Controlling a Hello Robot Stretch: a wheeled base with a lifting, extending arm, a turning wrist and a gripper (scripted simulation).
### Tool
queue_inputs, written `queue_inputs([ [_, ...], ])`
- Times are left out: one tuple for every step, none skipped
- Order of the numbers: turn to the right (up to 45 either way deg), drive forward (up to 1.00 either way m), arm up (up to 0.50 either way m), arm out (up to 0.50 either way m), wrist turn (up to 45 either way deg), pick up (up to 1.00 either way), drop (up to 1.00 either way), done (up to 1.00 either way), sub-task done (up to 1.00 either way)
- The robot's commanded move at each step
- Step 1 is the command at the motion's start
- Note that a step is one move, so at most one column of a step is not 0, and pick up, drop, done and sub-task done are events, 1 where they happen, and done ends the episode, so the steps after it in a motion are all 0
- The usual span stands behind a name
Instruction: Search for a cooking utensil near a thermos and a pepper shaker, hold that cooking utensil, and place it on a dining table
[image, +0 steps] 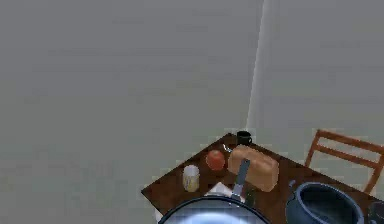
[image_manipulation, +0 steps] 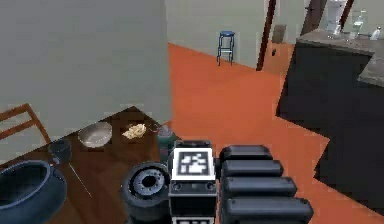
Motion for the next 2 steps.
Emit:
queue_inputs([
  [33.0, 0.0, 0.0, 0.0, 0.0, 0.0, 0.0, 0.0, 0.0],
  [-45.0, 0.0, 0.0, 0.0, 0.0, 0.0, 0.0, 0.0, 0.0],
])
